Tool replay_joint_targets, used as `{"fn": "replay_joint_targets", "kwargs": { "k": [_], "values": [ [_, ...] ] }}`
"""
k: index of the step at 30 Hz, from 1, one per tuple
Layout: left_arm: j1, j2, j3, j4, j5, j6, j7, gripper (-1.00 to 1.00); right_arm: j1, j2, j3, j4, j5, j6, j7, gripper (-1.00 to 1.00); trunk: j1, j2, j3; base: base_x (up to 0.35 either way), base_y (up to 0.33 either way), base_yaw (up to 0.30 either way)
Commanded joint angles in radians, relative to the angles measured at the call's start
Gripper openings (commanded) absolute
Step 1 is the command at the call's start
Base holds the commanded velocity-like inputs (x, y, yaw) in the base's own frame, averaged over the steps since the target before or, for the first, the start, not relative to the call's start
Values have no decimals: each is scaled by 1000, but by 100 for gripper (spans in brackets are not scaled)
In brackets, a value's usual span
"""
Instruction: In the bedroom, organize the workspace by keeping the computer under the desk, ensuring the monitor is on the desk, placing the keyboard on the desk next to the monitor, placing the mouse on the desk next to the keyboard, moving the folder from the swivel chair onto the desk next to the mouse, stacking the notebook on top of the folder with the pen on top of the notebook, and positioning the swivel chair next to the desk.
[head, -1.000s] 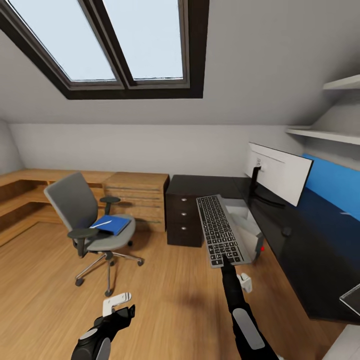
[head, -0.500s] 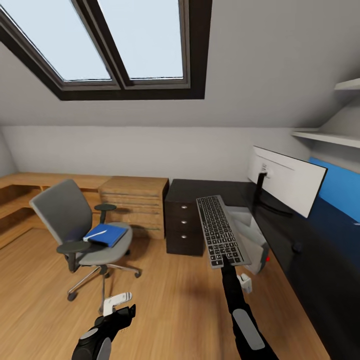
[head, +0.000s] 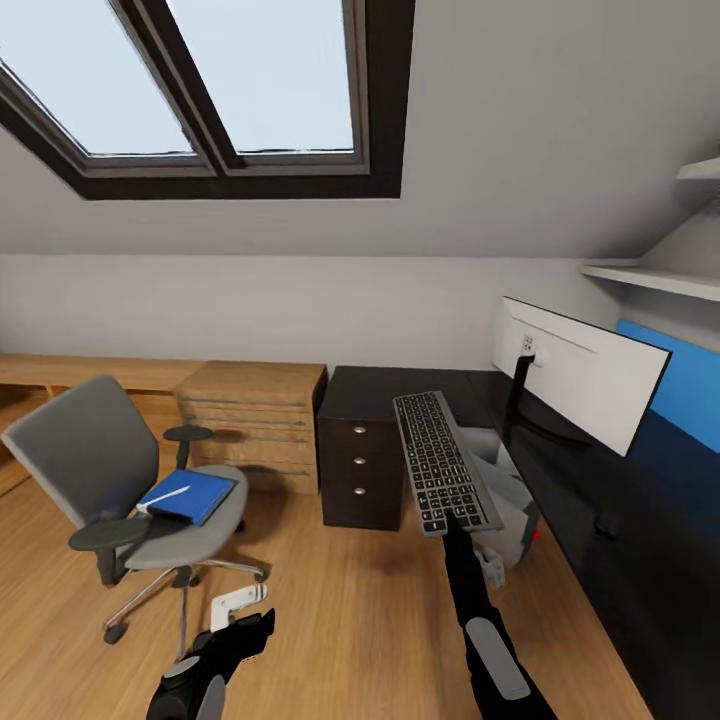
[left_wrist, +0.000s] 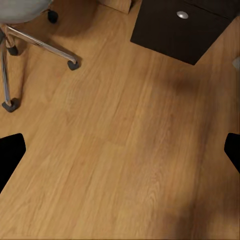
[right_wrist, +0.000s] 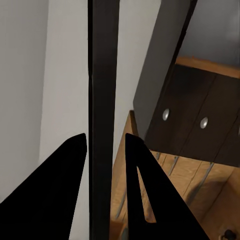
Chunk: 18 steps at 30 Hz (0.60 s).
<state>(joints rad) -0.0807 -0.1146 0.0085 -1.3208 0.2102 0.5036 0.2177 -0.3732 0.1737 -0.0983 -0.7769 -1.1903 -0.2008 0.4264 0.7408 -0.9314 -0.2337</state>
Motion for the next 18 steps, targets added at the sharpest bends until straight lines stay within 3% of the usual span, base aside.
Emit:
{"fn": "replay_joint_targets", "kwargs": {
  "k": [1, 9, 18],
  "values": [
    [0, 0, 1, -2, 11, 4, 6, 100, -1, 1, -1, 1, -9, 1, 8, -100, 1, -1, -2, 321, 0, -171],
    [0, 0, 1, -2, 12, 3, 6, 100, -1, 1, -2, -1, -9, 9, 10, -100, 1, -1, -7, 137, 0, -85],
    [0, 0, 1, -2, 12, 4, 5, 100, -1, 1, -1, -3, -9, 12, 10, -100, 1, -1, -7, 306, 0, -1]
  ]
}}
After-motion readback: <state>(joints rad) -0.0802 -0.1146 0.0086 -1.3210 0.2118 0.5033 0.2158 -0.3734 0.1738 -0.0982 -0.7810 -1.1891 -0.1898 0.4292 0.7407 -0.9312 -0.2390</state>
